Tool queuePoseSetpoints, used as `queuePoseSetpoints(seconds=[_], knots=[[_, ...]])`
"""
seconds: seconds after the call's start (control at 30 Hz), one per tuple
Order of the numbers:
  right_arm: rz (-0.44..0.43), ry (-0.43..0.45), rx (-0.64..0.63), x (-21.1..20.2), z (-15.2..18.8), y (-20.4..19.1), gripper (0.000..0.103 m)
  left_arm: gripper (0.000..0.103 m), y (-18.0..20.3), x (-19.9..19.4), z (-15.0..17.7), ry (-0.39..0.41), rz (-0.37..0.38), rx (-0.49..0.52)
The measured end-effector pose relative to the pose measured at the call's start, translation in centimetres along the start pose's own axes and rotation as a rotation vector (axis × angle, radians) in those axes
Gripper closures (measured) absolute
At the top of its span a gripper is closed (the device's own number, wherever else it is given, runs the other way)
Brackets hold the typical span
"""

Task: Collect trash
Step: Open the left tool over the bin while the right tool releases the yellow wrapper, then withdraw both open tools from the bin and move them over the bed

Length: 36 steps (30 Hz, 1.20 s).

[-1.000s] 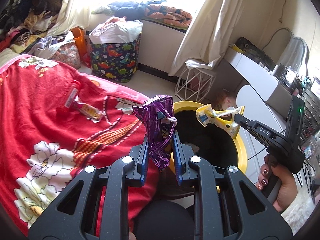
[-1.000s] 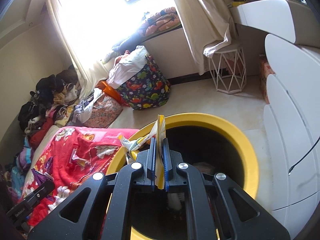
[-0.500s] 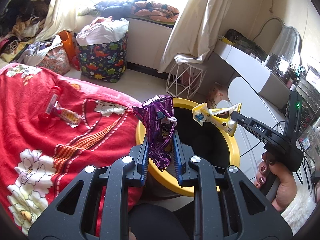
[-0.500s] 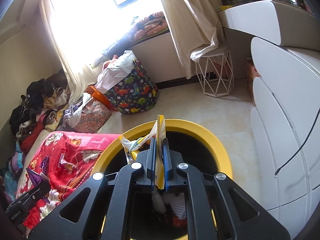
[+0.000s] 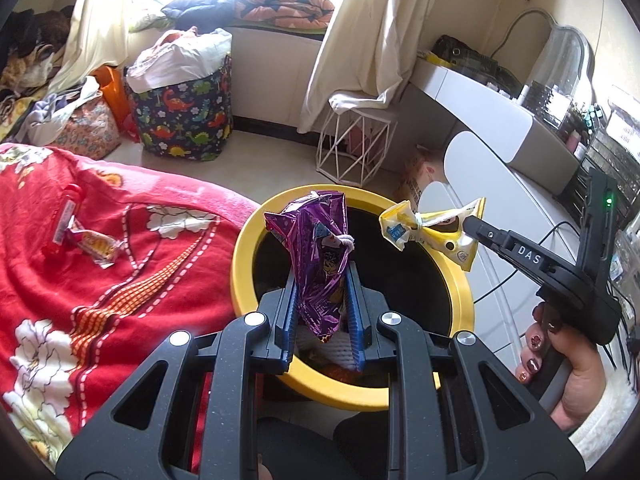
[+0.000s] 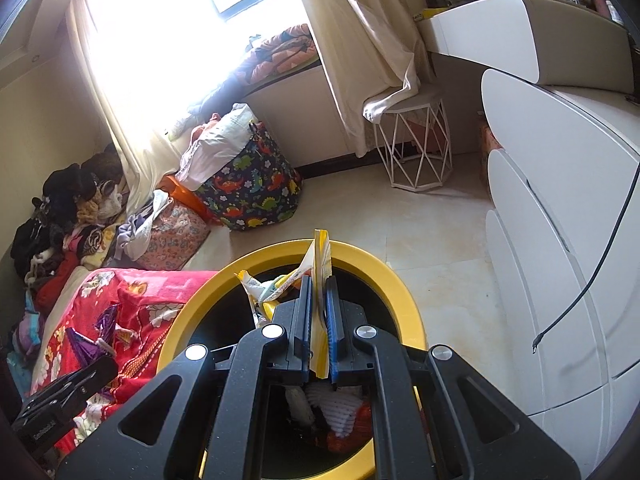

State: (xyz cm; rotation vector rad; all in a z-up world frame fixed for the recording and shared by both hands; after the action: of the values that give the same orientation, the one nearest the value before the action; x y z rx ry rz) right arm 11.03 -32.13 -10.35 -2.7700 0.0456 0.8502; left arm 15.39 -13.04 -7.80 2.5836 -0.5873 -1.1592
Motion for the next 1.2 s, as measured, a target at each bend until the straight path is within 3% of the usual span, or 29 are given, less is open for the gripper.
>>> queuePoseSetpoints(seconds=[0.3,0.43,0.5,0.57,0.7,0.9,1.2], knots=[[-0.002,0.001,0.004,-0.1,0.0,0.4,0.095,0.088,0.9,2.3,-0.3,-0.036,0.01,0.028],[-0.024,-0.009,0.006,0.0,-0.2,0.4,0.087,0.086,1.2,3.1,-0.2,-0.067,0.03,0.041],[-0.017,-0.005,0.012,-0.3,-0.1,0.6,0.071,0.07,1.3,3.3,-0.2,-0.068,0.023,0.052],[-0.016,-0.004,0.019,-0.4,-0.2,0.6,0.064,0.032,1.3,3.2,0.0,-0.065,0.029,0.048],[-0.018,-0.014,0.013,-0.4,-0.1,0.3,0.058,0.01,1.0,2.7,0.4,-0.052,0.015,0.037],[-0.04,-0.018,-0.02,-0.5,-0.1,-1.2,0.048,0.011,-0.5,1.1,0.4,-0.013,-0.024,0.011],[-0.1,-0.008,-0.078,-0.8,-0.3,-4.2,0.043,0.011,-3.6,-2.2,-1.0,0.086,-0.113,-0.021]])
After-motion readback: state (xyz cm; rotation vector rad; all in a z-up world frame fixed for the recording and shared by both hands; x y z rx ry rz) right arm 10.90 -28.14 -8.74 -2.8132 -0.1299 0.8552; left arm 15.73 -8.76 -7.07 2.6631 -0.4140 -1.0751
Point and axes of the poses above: each gripper's, at about its wrist camera, not at the fingertips, and x roughly the way its jaws point, y to its right, z to its underside, the point moved 2 cm from there along x, roughly the way its jaws point, and after that the axes turned 11 degrees about -x, right-handed, at the moved point
